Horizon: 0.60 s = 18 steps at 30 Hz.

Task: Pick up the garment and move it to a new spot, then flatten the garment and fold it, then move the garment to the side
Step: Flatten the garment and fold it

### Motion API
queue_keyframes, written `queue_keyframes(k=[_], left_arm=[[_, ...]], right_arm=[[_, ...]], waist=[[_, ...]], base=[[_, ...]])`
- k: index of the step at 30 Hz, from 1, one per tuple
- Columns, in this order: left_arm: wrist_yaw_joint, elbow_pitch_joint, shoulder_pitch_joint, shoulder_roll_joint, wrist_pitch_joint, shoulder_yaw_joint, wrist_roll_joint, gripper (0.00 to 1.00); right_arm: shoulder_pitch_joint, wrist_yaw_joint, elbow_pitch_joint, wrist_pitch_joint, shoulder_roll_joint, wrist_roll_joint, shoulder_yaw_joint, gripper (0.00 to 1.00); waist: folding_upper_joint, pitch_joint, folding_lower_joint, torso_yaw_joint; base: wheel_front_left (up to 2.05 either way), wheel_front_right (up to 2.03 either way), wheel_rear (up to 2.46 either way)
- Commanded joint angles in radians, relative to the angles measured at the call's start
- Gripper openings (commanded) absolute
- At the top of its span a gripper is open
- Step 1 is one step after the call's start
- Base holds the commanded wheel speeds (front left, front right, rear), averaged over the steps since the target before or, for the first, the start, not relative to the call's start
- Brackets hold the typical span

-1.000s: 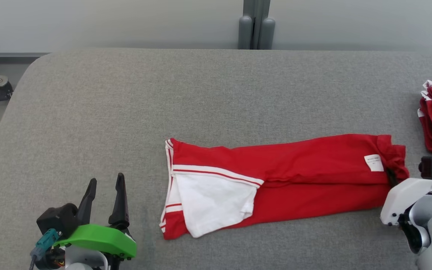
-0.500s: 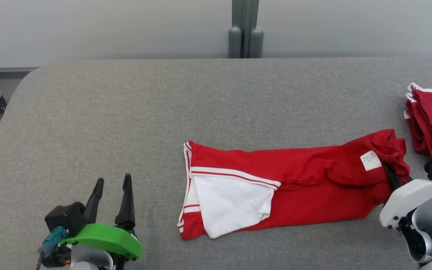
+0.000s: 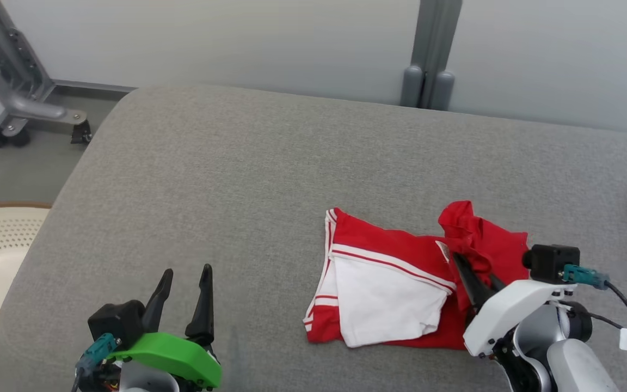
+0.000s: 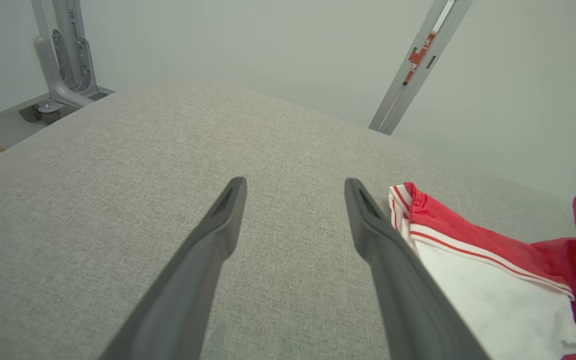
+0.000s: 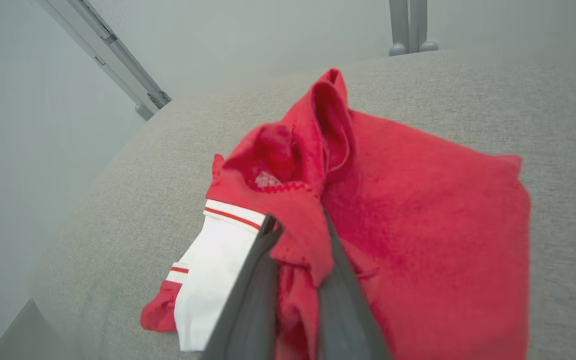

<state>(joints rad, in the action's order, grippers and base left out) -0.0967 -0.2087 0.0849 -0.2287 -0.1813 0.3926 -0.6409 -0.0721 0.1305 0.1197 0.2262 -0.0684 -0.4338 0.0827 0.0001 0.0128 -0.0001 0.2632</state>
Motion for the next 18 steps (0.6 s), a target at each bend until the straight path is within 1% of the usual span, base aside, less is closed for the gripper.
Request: queue_keyframes(k=[1,4,7,13,14,15,16,18], left_arm=[[0.002,0.001,-0.015,-0.002,0.003,0.001,-0.004,1.00],[0.003,0.004,-0.018,0.000,0.001,0.004,-0.007,1.00],[0.003,0.005,-0.018,0.004,-0.001,0.008,-0.010,1.00],[0.004,-0.001,-0.017,0.014,-0.007,0.015,-0.012,1.00],[0.006,-0.003,-0.015,0.015,-0.007,0.016,-0.014,1.00],[0.006,-0.004,-0.014,0.016,-0.009,0.017,-0.014,1.00],[0.007,-0.006,-0.012,0.019,-0.012,0.018,-0.015,1.00],[0.006,-0.010,-0.009,0.024,-0.016,0.019,-0.018,1.00]], right_arm=[[-0.025,0.000,0.022,-0.012,0.007,-0.020,0.017,0.00],[-0.055,0.000,0.087,-0.033,0.014,-0.044,0.050,0.00],[-0.104,0.000,0.171,-0.063,0.017,-0.080,0.111,0.00],[-0.196,0.000,0.356,-0.120,0.015,-0.133,0.213,0.00],[-0.211,0.000,0.390,-0.131,0.016,-0.144,0.229,0.23],[-0.225,0.000,0.414,-0.144,0.016,-0.150,0.240,0.49],[-0.243,0.000,0.438,-0.163,0.016,-0.153,0.257,1.00],[-0.267,0.000,0.464,-0.189,0.017,-0.181,0.294,1.00]], waist=[[-0.0001,-0.021,0.0001,0.071],[-0.0001,-0.018,0.0001,0.096],[-0.0001,-0.012,0.0001,0.113],[-0.0001,-0.003,0.0001,0.122],[-0.0001,-0.001,0.0001,0.122],[-0.0001,0.000,0.0001,0.122],[-0.0001,0.004,0.0001,0.120],[-0.0001,0.010,0.0001,0.114]], base=[[0.00,0.00,0.00],[0.00,0.00,0.00],[0.00,0.00,0.00],[0.00,0.00,0.00],[0.00,0.00,0.00],[0.00,0.00,0.00],[0.00,0.00,0.00],[0.00,0.00,0.00]])
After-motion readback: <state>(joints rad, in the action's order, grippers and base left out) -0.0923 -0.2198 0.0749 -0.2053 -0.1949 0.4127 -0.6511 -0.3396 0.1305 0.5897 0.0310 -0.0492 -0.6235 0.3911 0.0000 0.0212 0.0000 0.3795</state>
